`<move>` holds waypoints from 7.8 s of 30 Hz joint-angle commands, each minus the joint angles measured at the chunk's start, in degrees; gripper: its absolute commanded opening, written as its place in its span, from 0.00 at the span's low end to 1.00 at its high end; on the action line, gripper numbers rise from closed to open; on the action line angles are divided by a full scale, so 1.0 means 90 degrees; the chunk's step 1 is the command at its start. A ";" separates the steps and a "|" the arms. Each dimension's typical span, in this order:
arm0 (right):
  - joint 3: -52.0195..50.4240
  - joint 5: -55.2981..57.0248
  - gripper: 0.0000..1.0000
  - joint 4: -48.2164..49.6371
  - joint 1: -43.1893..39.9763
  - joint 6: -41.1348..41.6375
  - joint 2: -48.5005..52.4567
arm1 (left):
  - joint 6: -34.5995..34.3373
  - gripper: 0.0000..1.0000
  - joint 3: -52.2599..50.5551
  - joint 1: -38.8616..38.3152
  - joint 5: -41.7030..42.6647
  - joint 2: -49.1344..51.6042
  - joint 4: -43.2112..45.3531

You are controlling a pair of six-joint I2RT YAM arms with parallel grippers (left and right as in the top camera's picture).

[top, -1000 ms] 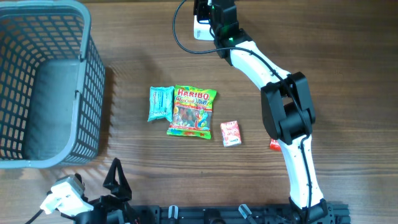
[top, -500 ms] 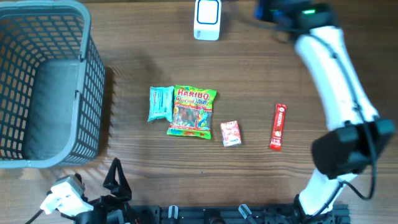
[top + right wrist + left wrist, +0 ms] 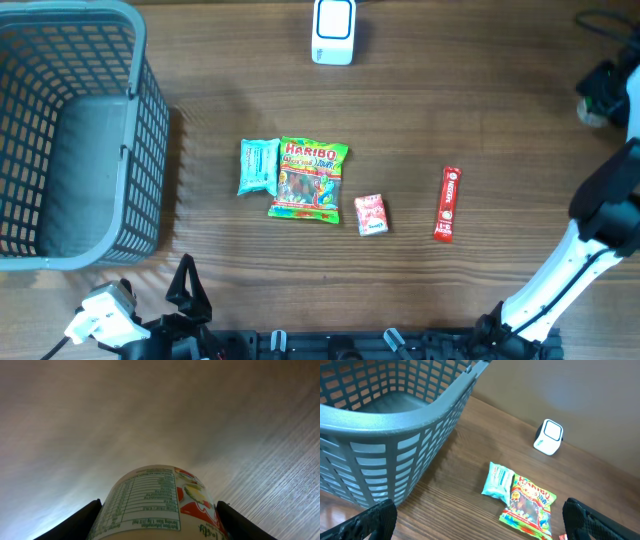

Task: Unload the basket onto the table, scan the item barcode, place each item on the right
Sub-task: 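Carry the jar to the right table edge and set it down, then grasp the red Kleenex tissue packet with the right gripper, then hold the tissue packet under the white scanner, turning it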

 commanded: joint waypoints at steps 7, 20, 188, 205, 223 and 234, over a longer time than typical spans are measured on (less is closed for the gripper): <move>0.0041 -0.0435 1.00 -0.0002 -0.1603 -0.0308 0.0656 | -0.0039 1.00 -0.0015 -0.0017 -0.0032 -0.0044 0.0019; 0.0068 -0.2249 1.00 -0.0437 0.0542 -0.0027 -0.2480 | -0.0036 1.00 -0.0015 -0.0017 -0.0032 -0.0044 0.0019; -0.1938 -0.2460 0.62 0.1537 0.6322 0.1477 -0.1464 | -0.0039 1.00 -0.0015 -0.0017 -0.0032 -0.0044 0.0019; -0.1945 -0.4362 0.52 0.5598 0.5527 0.5304 -0.0816 | -0.0039 1.00 -0.0015 -0.0017 -0.0032 -0.0044 0.0019; -0.1940 -0.3206 0.49 0.8888 0.5316 1.0312 0.0702 | -0.0036 1.00 -0.0015 -0.0017 -0.0032 -0.0044 0.0019; -0.1603 -0.2705 0.50 0.8971 0.5236 1.0664 0.0872 | -0.0039 1.00 -0.0015 -0.0017 -0.0032 -0.0044 0.0019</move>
